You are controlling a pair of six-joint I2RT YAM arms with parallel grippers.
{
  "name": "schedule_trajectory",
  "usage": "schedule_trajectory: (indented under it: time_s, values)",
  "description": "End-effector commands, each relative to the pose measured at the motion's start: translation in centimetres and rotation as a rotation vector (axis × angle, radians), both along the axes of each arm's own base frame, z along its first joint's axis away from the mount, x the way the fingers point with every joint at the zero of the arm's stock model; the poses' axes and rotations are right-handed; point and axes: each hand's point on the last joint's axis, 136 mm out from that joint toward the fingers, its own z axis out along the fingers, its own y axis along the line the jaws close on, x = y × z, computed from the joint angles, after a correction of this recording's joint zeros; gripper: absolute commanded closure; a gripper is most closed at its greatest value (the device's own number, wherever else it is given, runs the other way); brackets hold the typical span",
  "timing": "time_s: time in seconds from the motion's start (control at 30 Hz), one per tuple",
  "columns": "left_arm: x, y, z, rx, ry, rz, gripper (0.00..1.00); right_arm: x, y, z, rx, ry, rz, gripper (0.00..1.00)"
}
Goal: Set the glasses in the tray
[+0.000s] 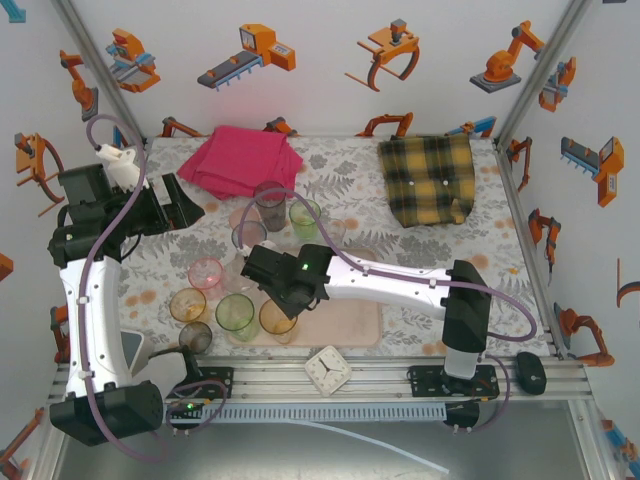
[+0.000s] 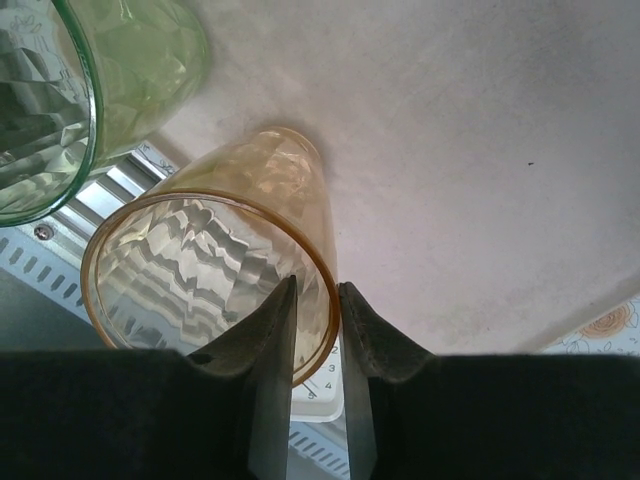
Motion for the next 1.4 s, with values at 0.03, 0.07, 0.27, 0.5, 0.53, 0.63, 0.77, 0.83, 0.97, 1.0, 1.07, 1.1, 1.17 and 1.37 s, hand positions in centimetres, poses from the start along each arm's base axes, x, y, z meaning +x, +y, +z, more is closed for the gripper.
schedule_trajectory:
  time_s: [0.03, 0.07, 0.27, 0.5, 0.53, 0.63, 0.77, 0.83, 0.97, 1.0, 1.07, 1.1, 1.17, 1.37]
  values:
    - [-0.3, -0.2, 0.7, -0.016, -0.026, -0.006, 0.03, -0.2, 1.2, 0.4, 0.041, 0.019, 0.011, 0.77]
    - [-0.4, -0.2, 0.8, -0.016, -0.027, -0.005, 0.03, -0.3, 1.2, 0.3, 0.046, 0.027, 0.011, 0.78]
    - [-0.3, -0.3, 0.8, -0.017, -0.028, -0.007, 0.03, -0.1, 1.0, 0.4, 0.054, 0.029, 0.001, 0.80]
    - [-0.3, -0.3, 0.8, -0.017, -0.030, -0.007, 0.03, 0.2, 0.5, 0.1, 0.054, 0.044, -0.023, 0.87]
    - [-0.3, -0.3, 0.8, -0.016, -0.031, -0.007, 0.03, 0.1, 0.5, 0.1, 0.055, 0.046, -0.020, 0.86]
    - [-0.4, -0.3, 0.8, -0.016, -0.032, -0.007, 0.03, 0.0, 0.4, -0.1, 0.049, 0.053, -0.021, 0.85]
    - [-0.3, -0.2, 0.8, -0.017, -0.031, -0.006, 0.03, 0.0, 0.1, 0.1, 0.044, 0.049, -0.025, 0.85]
    - [-0.3, -0.3, 0.9, -0.019, -0.032, -0.006, 0.03, 0.1, -0.1, 0.1, 0.035, 0.042, -0.027, 0.85]
    - [-0.3, -0.3, 0.9, -0.020, -0.032, -0.007, 0.03, 0.3, -0.8, 0.3, 0.012, 0.026, -0.031, 0.85]
    - [-0.3, -0.3, 0.9, -0.019, -0.033, -0.007, 0.03, 0.3, -0.8, 0.3, 0.013, 0.027, -0.031, 0.85]
    - [-0.3, -0.3, 0.9, -0.022, -0.031, -0.008, 0.03, 0.3, -0.9, 0.4, 0.009, 0.026, -0.032, 0.85]
    - [-0.3, -0.3, 0.9, -0.022, -0.031, -0.007, 0.03, 0.3, -1.0, 0.4, 0.007, 0.024, -0.033, 0.85]
    - [-0.3, -0.3, 0.9, -0.022, -0.032, -0.009, 0.03, 0.2, -1.0, 0.2, 0.002, 0.027, -0.035, 0.85]
    - [-0.3, -0.3, 1.0, -0.021, -0.033, -0.007, 0.03, 0.4, -0.8, 0.9, 0.019, 0.019, -0.038, 0.84]
